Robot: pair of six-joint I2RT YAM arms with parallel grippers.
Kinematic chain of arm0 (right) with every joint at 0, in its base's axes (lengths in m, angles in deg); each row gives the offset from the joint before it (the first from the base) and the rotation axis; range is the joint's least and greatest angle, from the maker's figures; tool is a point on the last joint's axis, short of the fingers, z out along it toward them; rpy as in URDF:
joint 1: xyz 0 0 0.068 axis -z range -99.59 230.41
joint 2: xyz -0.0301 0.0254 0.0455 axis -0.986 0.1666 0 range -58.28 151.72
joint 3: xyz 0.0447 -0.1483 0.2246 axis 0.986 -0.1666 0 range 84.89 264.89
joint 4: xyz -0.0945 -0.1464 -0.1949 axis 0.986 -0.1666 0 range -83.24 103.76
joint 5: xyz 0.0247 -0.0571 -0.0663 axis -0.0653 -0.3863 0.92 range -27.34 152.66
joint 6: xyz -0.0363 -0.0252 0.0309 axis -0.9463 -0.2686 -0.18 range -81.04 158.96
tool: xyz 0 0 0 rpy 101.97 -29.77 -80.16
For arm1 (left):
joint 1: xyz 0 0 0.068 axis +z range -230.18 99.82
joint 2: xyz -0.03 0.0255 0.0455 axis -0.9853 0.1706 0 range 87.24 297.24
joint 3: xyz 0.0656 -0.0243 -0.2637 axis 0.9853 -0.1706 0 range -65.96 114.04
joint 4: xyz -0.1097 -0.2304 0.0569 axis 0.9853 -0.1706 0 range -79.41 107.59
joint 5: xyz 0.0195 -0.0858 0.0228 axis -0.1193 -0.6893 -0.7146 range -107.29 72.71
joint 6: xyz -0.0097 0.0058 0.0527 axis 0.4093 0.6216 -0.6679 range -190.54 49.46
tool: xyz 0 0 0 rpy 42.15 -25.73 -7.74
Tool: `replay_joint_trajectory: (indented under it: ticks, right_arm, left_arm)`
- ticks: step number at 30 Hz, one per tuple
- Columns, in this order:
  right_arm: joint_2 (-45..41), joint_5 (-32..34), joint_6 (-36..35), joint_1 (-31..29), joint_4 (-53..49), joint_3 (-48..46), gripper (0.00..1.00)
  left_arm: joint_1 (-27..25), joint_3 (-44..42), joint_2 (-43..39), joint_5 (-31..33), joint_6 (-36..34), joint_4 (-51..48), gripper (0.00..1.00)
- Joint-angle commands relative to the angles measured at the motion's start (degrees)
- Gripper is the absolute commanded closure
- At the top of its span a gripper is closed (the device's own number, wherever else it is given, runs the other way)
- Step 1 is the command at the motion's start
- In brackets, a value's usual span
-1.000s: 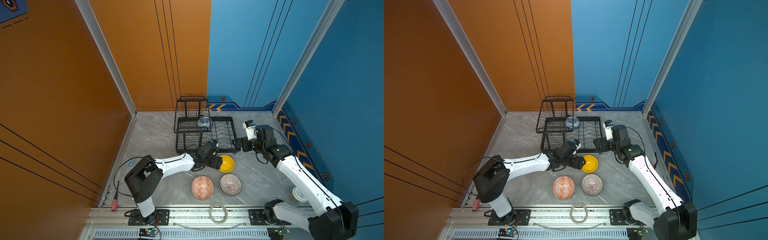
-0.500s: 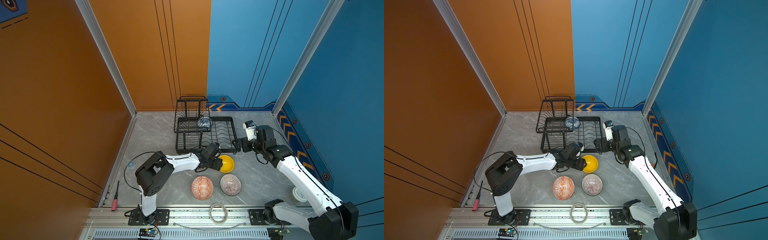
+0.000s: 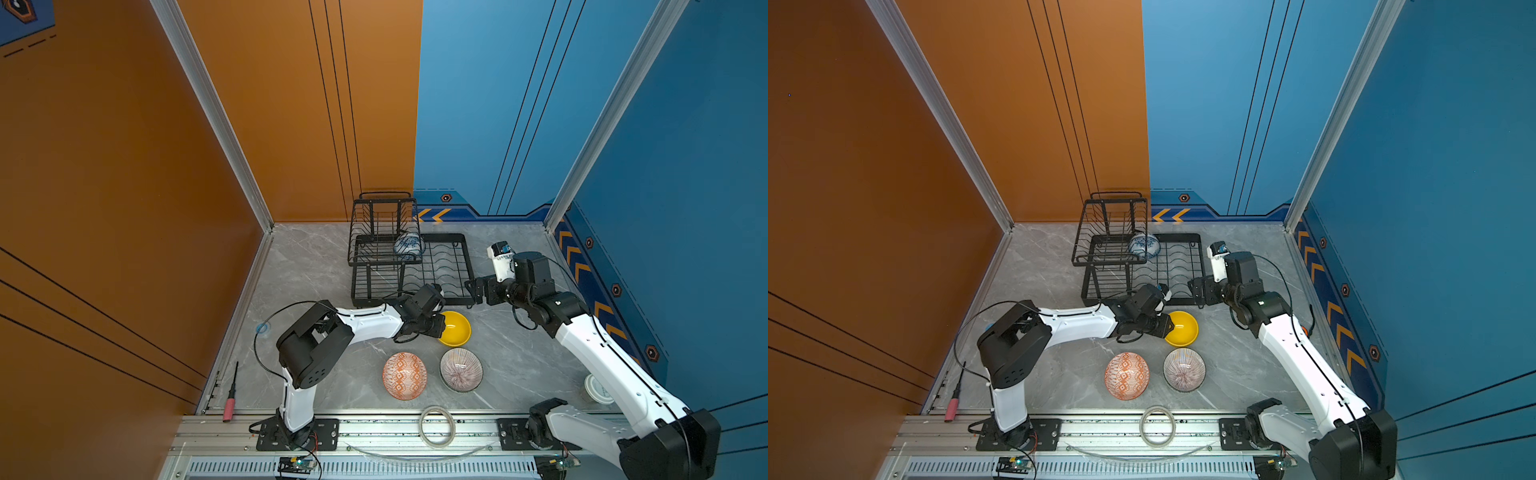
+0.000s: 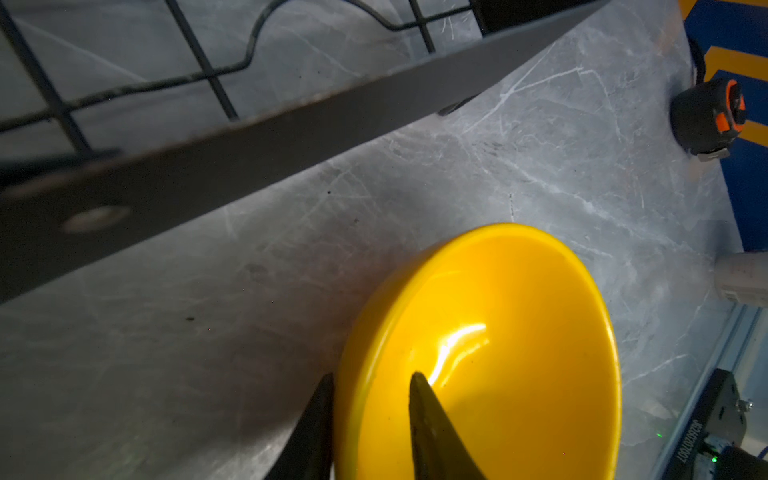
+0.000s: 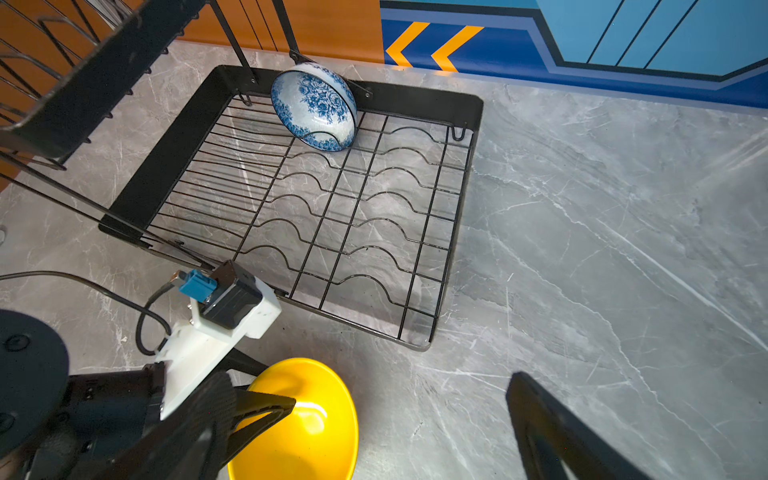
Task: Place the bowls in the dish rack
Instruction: 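Reach the left gripper to the yellow bowl rim while the right gripper withdraws, then grasp the yellow bowl rim with the left gripper and tilt it up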
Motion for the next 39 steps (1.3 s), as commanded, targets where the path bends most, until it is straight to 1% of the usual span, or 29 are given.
replay_joint_trajectory:
  ticks: [1, 7, 13, 18, 20, 25, 31, 35, 39]
  right_arm:
    - [-1.3, 1.1, 0.6, 0.2, -0.1, -0.9, 0.0]
    - [-1.5, 1.3, 0.5, 0.2, -0.1, -1.0, 0.0]
    - [-1.7, 1.7, 0.4, 0.0, -0.1, -1.3, 0.0]
    - [-1.8, 1.6, 0.4, 0.0, 0.0, -1.2, 0.0]
    - [-1.8, 1.5, 0.5, 0.0, 0.1, -1.2, 0.0]
    - [-2.0, 0.7, 0.5, 0.0, 0.3, -1.2, 0.0]
    - [-2.8, -0.3, 0.5, 0.0, 0.3, -0.9, 0.0]
    - [-3.4, -2.6, 1.0, 0.0, 0.2, -0.5, 0.0]
    - [-4.5, -3.7, 1.9, -0.1, 0.0, -0.1, 0.0]
  left_arm:
    - [0.2, 1.1, 1.1, -0.8, 0.0, 0.3, 0.76]
    - [0.5, 0.9, 0.6, -0.3, 0.0, 0.0, 0.92]
    - [0.7, 0.9, -0.3, 0.8, -0.5, -0.7, 1.0]
    - [0.9, 0.9, -1.6, 1.5, -1.2, -0.7, 1.0]
    - [0.6, 0.8, -2.5, 0.8, -2.8, 0.4, 1.0]
    - [0.5, 2.0, -4.4, 1.5, -5.3, 0.0, 1.0]
    - [0.4, 4.2, -6.5, 2.2, -7.9, -2.4, 1.0]
    - [0.0, 5.7, -8.9, 2.4, -9.6, -4.2, 1.0]
    - [-0.8, 7.5, -12.1, 4.2, -11.5, -6.3, 1.0]
